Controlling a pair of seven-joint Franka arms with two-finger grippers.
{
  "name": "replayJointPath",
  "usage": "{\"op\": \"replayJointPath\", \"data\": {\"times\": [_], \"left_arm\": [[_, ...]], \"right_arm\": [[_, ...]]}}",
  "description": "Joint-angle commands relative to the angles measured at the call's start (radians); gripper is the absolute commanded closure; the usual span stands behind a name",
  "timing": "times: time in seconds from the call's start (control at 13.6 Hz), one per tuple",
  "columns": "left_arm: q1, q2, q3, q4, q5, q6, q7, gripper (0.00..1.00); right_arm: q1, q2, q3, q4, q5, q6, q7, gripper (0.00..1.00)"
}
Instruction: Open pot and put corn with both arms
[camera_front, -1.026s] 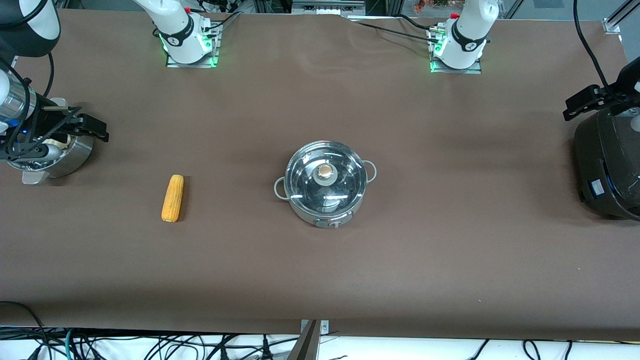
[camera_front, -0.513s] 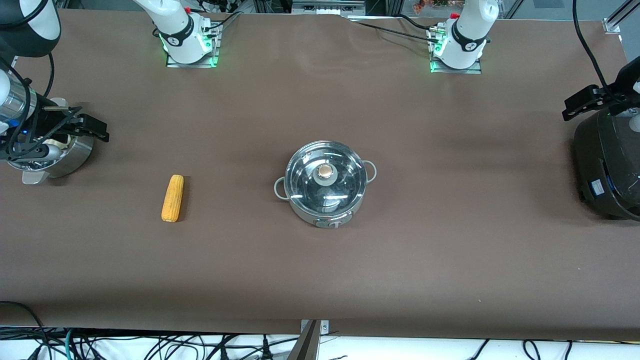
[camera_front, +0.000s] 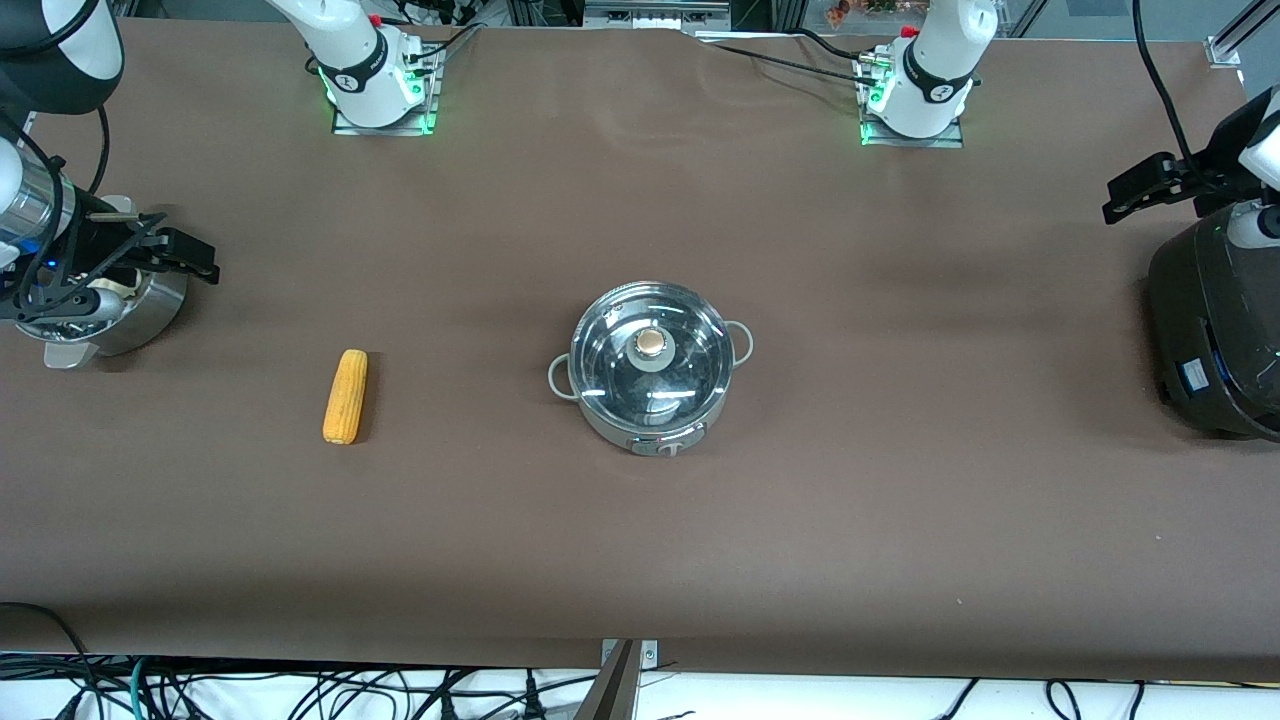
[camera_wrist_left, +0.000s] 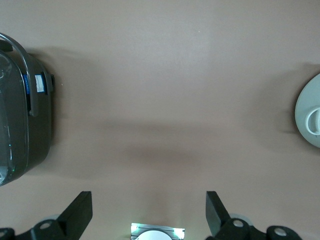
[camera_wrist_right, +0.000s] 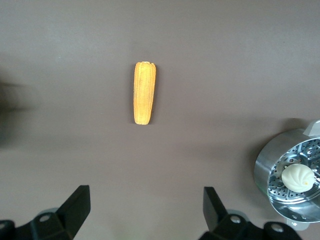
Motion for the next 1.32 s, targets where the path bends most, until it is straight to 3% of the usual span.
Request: {"op": "replayJointPath", "data": {"times": [0.0,1.25], "left_arm": [[0.01,-0.019,0.0,-0.027,-0.016,0.007,0.023,0.0],[0.025,-0.007,0.008,-0.018,-0.019,0.003,0.021,0.0]], "right_arm": [[0.003,0.008,0.001,0.02,-0.011,-0.006,-0.006,0.0],[0.003,0.008,0.001,0.02,-0.011,-0.005,-0.006,0.0]]}}
